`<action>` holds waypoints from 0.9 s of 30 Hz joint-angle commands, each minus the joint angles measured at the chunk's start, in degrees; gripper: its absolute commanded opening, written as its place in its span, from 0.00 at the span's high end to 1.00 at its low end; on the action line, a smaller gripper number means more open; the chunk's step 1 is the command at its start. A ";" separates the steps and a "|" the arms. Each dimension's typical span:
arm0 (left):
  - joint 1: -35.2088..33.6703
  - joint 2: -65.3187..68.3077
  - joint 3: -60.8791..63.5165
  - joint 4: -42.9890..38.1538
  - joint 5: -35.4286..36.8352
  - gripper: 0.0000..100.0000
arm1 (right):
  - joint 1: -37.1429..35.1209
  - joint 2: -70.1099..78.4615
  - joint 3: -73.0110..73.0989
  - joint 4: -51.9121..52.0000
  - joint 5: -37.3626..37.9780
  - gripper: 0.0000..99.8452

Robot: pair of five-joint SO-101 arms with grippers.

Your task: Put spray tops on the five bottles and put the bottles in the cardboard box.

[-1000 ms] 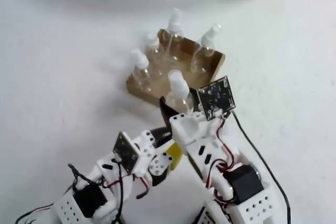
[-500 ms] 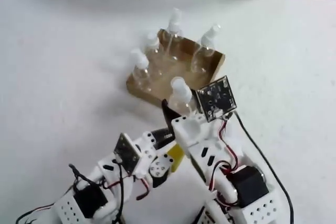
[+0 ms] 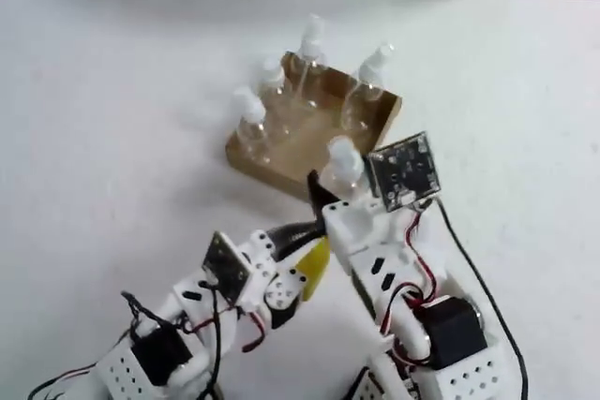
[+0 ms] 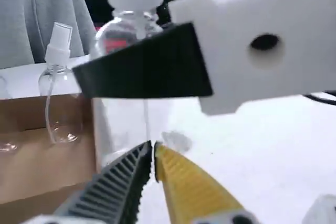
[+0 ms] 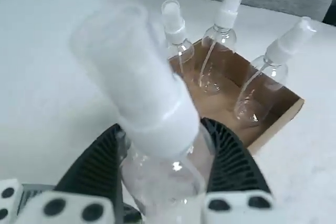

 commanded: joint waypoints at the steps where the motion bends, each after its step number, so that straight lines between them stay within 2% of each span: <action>1: -4.53 -0.31 -6.15 9.76 -0.53 0.98 | 1.89 -1.10 0.62 -5.14 0.62 0.98; 6: -13.49 -0.31 -9.58 17.76 -0.62 0.98 | 4.79 -1.01 7.65 -16.04 0.62 0.98; 14: -26.42 -0.31 -6.33 18.81 -0.62 0.98 | 6.20 -0.92 13.98 -26.77 0.70 0.98; 19: -30.46 -0.40 -3.60 18.64 -6.33 0.98 | 6.02 -0.92 16.44 -31.43 3.96 0.98; 23: -32.57 -0.40 -2.99 18.73 -6.77 0.98 | 6.29 -0.04 19.08 -37.32 4.75 0.98; 27: -32.66 -0.40 -2.99 18.90 -6.86 0.98 | 6.37 7.96 19.16 -42.24 4.75 0.98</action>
